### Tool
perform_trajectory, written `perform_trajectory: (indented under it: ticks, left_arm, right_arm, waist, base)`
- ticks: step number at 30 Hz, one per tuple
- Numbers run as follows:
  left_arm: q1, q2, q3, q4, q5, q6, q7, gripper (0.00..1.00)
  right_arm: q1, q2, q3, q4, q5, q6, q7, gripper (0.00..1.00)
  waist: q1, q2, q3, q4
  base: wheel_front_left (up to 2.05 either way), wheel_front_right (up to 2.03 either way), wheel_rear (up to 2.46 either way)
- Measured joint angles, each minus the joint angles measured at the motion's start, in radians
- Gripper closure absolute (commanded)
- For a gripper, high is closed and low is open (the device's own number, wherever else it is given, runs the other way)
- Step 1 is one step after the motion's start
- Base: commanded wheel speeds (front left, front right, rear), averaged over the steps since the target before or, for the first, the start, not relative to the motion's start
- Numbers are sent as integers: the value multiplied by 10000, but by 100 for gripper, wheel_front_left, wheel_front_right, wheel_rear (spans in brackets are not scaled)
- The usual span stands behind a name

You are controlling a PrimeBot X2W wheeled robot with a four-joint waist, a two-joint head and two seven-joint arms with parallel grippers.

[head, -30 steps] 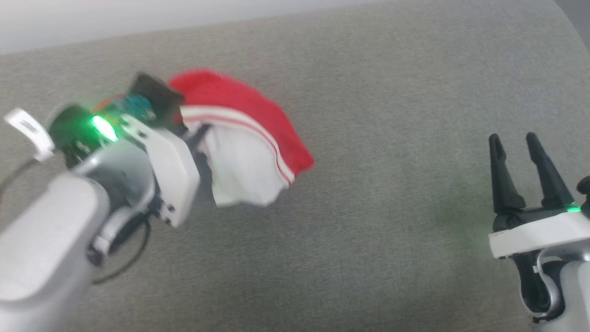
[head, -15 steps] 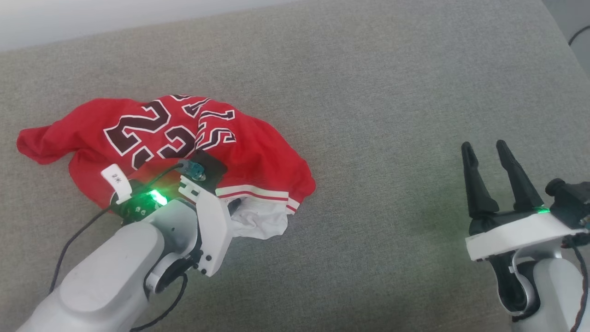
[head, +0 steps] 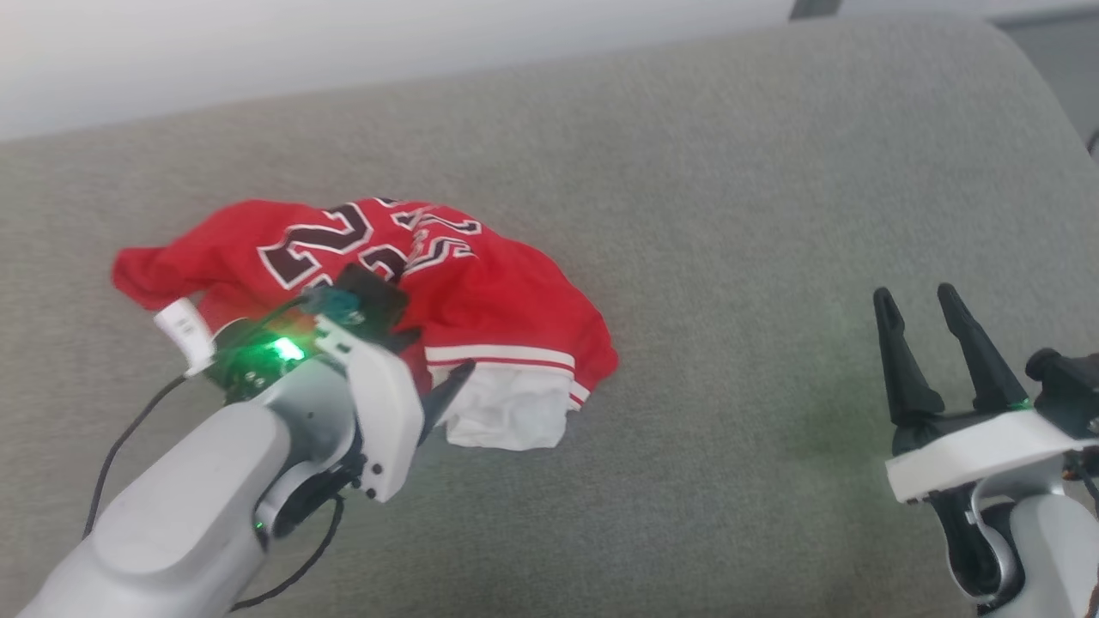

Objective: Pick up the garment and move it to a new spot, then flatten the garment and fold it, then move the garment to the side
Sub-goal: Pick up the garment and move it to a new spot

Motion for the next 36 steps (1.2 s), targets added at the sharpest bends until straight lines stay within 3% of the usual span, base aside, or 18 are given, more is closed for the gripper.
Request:
perform_trajectory:
  ticks: [6, 19, 26, 36]
  left_arm:
    - [923, 558, 773, -686, -17, 341, -1881, 0]
    - [3856, 1511, 2602, -1453, -205, 1707, -5647, 0]
    - [5426, 1664, 3705, -1563, -552, 2036, -6401, 0]
    - [6691, 1317, 5020, -1910, -391, 1900, -6489, 0]
  right_arm:
    - [385, -270, -48, 29, -2, 2, 15, 0]
    - [1346, -481, -485, 84, -2, 2, 65, 0]
    - [1674, -456, -719, -27, -15, 2, 105, 0]
    - [1941, -324, -872, -251, -77, 2, 192, 0]
  waist:
    - [0, 0, -774, 442]
    - [0, 0, -1985, 1408]
    - [0, 0, -2359, 1810]
    - [0, 0, -2481, 2088]
  base:
    - [0, 0, 0]
    - [0, 0, 0]
    - [0, 0, 0]
    - [0, 0, 0]
